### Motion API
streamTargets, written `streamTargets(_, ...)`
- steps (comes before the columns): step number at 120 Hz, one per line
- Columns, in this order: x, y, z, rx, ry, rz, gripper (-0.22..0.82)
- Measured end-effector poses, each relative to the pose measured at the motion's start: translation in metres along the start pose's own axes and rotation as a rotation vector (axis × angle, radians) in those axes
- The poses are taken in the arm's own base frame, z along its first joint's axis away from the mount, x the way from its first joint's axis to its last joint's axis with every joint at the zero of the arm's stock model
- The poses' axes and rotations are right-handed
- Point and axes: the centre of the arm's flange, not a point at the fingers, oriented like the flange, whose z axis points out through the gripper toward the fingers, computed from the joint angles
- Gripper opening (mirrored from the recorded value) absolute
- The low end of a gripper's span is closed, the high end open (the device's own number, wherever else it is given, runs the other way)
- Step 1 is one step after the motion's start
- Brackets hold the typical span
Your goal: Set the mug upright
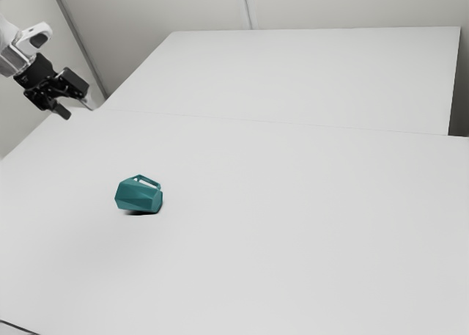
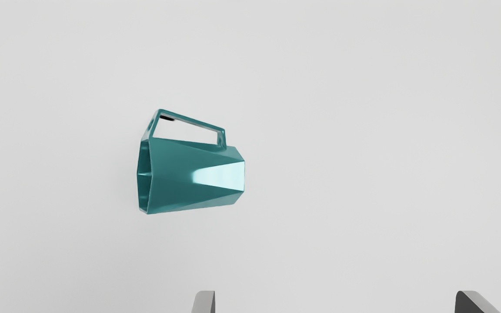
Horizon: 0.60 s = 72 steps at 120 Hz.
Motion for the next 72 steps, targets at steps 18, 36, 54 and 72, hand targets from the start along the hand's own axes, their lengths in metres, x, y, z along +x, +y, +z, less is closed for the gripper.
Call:
streamTargets(18, -0.006, -0.031, 0.013, -0.104, 0.086, 0.023, 0.6)
streamTargets(36, -0.013, -0.054, 0.033, -0.184, 0.154, 0.056, 0.6)
streamTargets(54, -0.021, -0.072, 0.054, -0.234, 0.189, 0.069, 0.6)
streamTargets(72, -0.032, -0.092, 0.064, -0.272, 0.172, 0.043, 0.6)
